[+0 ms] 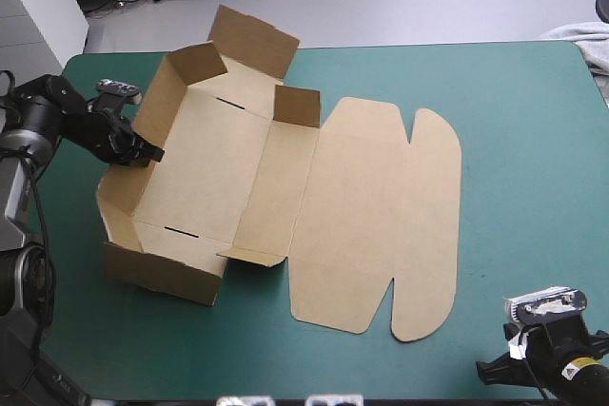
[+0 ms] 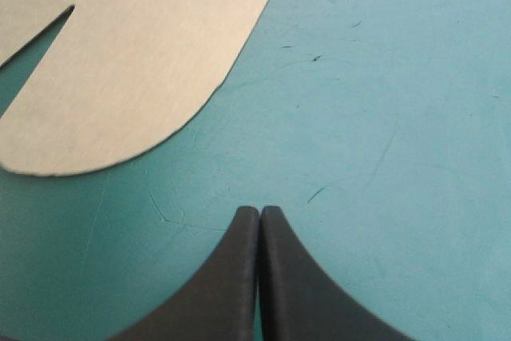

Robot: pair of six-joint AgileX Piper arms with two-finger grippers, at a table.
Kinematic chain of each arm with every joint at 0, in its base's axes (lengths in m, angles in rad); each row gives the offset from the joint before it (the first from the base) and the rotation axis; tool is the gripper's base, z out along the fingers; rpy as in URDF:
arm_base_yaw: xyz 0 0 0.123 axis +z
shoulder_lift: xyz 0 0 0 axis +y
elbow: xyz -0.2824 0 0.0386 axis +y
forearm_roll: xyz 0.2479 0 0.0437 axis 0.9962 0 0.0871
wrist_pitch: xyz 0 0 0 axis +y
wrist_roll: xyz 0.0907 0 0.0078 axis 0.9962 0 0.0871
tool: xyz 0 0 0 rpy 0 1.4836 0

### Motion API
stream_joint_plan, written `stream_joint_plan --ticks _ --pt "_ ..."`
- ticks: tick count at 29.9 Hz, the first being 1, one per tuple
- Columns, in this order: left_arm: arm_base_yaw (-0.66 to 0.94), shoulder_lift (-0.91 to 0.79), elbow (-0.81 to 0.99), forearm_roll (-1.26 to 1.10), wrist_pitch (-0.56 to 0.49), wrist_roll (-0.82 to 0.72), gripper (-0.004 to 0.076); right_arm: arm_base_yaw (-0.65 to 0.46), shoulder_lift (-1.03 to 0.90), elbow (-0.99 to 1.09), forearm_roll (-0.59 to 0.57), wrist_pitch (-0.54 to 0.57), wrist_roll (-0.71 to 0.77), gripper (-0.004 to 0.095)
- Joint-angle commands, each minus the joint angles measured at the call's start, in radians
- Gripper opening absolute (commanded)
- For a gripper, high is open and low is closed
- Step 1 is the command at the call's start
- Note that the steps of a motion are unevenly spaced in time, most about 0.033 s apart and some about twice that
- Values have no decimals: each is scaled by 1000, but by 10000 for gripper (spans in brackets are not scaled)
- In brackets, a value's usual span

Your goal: Fold the box

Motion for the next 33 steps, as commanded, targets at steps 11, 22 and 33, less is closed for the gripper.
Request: stream_joint_plan --ticks 11,22,33 --pt "-287 -58 -142 215 -176 114 -10 3 10 -21 11 -42 -4 -19" --pt "-501 -58 -143 496 -369 116 -10 3 10 -21 11 -42 -4 -19" --pt "-763 -58 -143 702 -434 111 -10 3 10 -21 11 -42 -4 -19"
